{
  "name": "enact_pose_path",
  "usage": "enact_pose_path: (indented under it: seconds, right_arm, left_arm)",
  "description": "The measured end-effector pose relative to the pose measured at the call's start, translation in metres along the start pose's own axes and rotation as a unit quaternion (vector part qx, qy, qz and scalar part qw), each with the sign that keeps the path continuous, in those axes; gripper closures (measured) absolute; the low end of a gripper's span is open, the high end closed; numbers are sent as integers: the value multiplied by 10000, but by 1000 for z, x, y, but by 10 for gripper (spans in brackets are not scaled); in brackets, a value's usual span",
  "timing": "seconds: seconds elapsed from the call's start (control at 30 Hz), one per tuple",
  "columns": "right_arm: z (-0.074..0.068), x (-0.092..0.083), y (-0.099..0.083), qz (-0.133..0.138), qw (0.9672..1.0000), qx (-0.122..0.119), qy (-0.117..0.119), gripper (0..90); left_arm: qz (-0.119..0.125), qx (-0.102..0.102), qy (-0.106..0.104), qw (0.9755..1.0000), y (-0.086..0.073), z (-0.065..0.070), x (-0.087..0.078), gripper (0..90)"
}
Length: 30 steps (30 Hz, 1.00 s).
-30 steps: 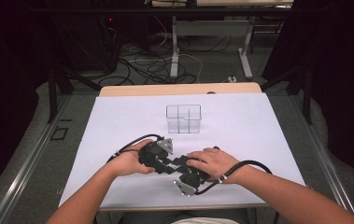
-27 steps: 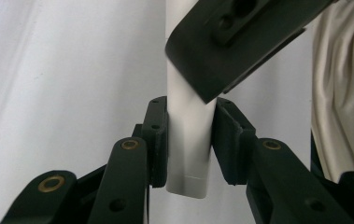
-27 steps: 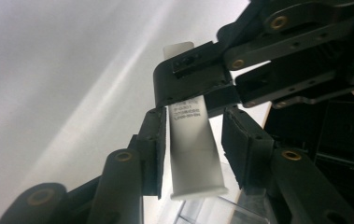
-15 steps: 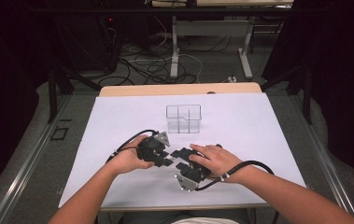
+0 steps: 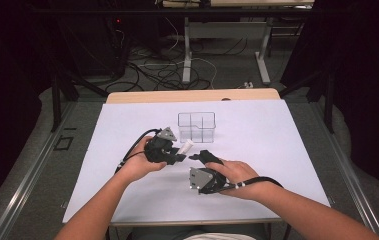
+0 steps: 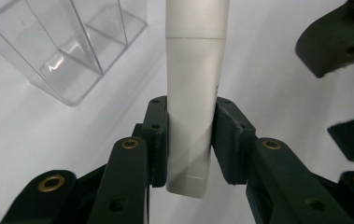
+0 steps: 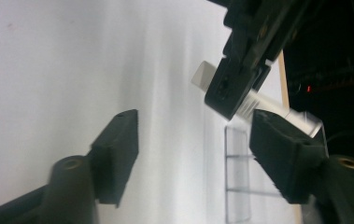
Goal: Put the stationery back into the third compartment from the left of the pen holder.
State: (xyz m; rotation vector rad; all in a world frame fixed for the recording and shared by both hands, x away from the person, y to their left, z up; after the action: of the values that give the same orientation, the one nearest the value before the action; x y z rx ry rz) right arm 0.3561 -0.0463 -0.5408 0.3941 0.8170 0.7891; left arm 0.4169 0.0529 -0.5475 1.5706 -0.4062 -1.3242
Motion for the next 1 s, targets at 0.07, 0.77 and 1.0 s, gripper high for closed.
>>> enact_pose_path:
  seconds: [0.07, 0.77, 1.0]
  right_arm:
    - [1, 0, -2, 28, 9998, 181, -64, 286]
    - [15, -15, -51, 89, 9505, 2939, -1002, 78]
    - [20, -24, -66, 99, 9273, 3496, -1332, 22]
  left_arm:
    - [174, -59, 68, 9998, 5, -1, 1, 685]
    - [1735, -549, 650, 9812, 61, -22, 10, 686]
    - [1999, -632, 868, 9739, 75, -26, 18, 686]
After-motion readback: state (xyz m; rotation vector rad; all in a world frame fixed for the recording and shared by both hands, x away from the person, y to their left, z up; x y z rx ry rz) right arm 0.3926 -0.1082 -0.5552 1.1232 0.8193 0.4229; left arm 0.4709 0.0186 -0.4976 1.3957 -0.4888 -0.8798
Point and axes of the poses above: each handheld gripper's, and its own axes: x roughly forward along the jaws, y roughly out of its top, z roughly to its right, the point moved 8 cm from there along x, roughly forward along the jaws, and after that the axes turned 15 degrees about z, right-handed, at the moved point
